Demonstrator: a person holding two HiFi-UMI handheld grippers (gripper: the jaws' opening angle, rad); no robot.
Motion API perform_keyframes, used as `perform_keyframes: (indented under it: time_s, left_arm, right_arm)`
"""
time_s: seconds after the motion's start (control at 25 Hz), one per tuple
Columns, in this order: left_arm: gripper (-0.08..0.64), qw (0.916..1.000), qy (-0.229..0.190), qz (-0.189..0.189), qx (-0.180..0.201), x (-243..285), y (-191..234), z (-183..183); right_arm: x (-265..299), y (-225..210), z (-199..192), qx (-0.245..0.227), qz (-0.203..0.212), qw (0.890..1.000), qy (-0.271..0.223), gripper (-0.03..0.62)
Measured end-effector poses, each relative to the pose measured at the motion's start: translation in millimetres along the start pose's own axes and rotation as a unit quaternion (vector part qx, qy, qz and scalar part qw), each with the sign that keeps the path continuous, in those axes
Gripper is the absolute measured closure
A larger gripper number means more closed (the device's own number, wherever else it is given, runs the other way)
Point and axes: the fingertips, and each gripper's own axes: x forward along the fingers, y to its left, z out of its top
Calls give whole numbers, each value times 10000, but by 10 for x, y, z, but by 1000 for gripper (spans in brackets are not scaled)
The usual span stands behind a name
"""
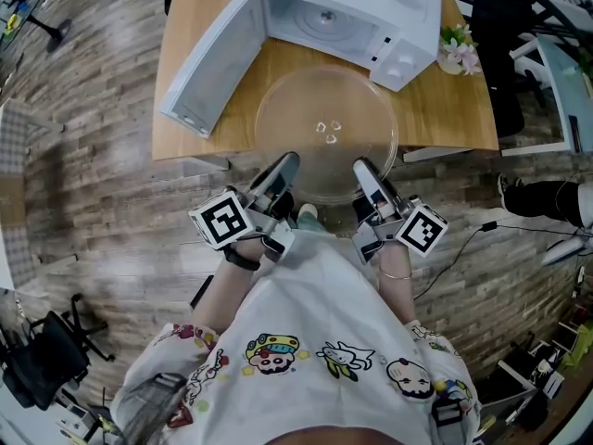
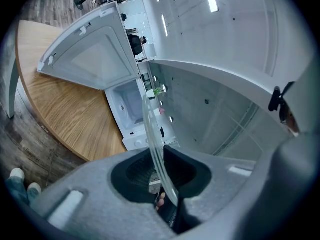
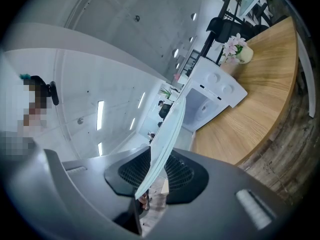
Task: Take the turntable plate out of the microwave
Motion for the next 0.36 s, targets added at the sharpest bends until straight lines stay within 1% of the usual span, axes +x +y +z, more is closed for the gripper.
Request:
perform_keyframes:
  time_s: [0.2,0.36]
  left_arm:
    - [505,10000,-10,-31,-11,24,-3,-2]
    - [505,9999,-12,2,-124,28,-3,-55]
  right_arm:
    - [1,-8,3,-41,4,10000,37,488]
    - [-44,-10,1,-83,-4,10000,45,486]
